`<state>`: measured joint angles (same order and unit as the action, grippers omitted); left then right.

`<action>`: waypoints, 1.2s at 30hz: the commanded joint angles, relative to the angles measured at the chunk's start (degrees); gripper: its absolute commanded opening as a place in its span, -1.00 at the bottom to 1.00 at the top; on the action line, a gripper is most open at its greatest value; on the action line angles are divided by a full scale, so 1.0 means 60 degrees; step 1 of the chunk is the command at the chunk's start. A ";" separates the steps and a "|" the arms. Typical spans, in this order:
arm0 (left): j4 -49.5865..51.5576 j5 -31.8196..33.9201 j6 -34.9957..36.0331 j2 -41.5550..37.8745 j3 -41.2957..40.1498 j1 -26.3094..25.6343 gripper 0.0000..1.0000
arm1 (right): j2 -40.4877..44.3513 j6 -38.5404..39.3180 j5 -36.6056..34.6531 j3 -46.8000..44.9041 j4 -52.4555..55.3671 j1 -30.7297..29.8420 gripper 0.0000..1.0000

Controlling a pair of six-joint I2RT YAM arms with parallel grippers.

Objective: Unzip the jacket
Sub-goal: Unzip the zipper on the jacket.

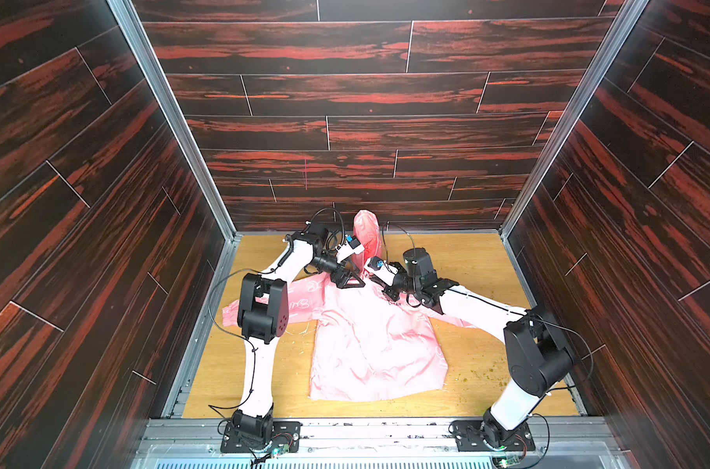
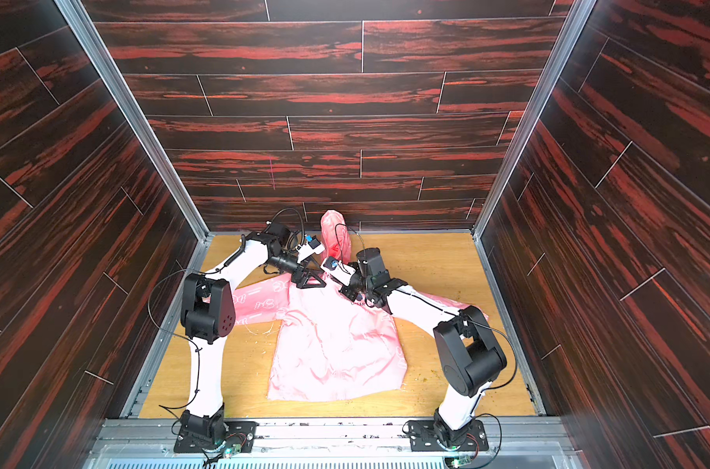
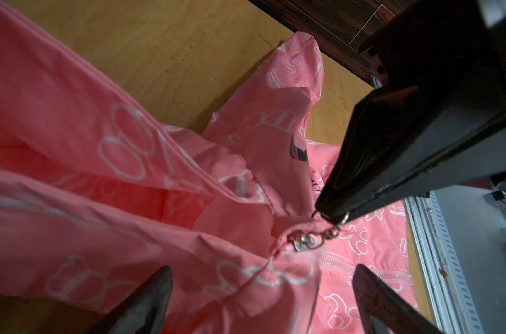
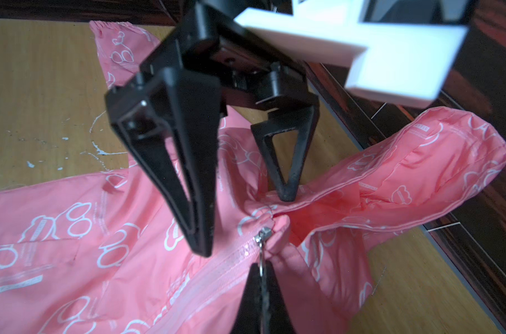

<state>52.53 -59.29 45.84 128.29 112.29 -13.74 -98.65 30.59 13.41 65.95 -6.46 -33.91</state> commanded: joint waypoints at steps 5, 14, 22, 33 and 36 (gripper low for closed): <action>0.3290 0.0242 0.3217 0.0093 0.2112 0.0036 0.88 | 0.0905 0.0719 -0.0097 -0.0164 0.0262 -0.0206 -1.00; 0.4468 0.0750 0.4240 0.0225 0.2565 -0.0208 0.84 | 0.1487 0.1666 -0.0506 -0.0798 -0.0308 -0.0358 -1.00; 0.4605 0.0624 0.4532 0.0180 0.2389 -0.0706 0.75 | 0.1656 0.1903 -0.0569 -0.0804 -0.0037 -0.0552 -1.00; 0.4430 0.1178 0.4096 0.0513 0.2366 -0.0948 0.61 | 0.1816 0.2164 -0.0745 -0.0723 0.0320 -0.0739 -1.00; 0.4393 0.1239 0.3997 0.0649 0.2380 -0.0864 0.55 | 0.1825 0.2197 -0.0781 -0.0679 0.0384 -0.0750 -1.00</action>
<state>77.54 -52.95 69.41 131.15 126.56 -19.62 -90.63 43.38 8.16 61.21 -4.08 -37.69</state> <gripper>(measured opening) 0.775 0.047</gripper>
